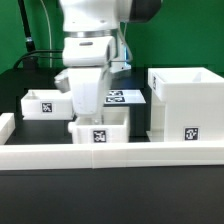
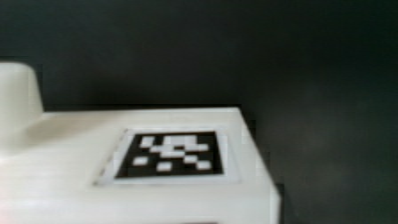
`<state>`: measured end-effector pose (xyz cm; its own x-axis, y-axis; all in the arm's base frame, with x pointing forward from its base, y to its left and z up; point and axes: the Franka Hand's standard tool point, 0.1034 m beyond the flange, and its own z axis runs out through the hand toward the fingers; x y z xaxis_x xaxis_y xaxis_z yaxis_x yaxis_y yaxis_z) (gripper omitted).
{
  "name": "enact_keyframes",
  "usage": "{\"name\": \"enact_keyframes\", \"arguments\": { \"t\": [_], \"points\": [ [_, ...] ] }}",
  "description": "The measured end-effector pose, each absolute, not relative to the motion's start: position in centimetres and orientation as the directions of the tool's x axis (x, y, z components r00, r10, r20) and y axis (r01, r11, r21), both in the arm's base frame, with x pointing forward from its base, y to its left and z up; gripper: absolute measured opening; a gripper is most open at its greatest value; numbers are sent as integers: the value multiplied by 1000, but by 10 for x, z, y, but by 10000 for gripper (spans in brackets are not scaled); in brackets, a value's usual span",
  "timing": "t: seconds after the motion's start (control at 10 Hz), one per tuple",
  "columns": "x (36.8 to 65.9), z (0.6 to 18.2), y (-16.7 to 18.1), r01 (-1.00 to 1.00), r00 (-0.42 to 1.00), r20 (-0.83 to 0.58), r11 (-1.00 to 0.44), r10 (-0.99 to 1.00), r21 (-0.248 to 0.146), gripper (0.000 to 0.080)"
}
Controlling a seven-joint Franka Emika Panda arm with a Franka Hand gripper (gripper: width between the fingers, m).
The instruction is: Assemble drawer
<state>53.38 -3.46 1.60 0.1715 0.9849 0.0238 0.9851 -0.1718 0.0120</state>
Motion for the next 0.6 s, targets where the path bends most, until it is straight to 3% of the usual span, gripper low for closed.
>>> {"name": "enact_keyframes", "arguments": {
  "t": [0.2,0.6],
  "points": [
    [534,15,-13,994,109,-42,-109,993,-1,42],
    [533,14,-17,995,103,-46,-104,994,-9,42]
  ]
}}
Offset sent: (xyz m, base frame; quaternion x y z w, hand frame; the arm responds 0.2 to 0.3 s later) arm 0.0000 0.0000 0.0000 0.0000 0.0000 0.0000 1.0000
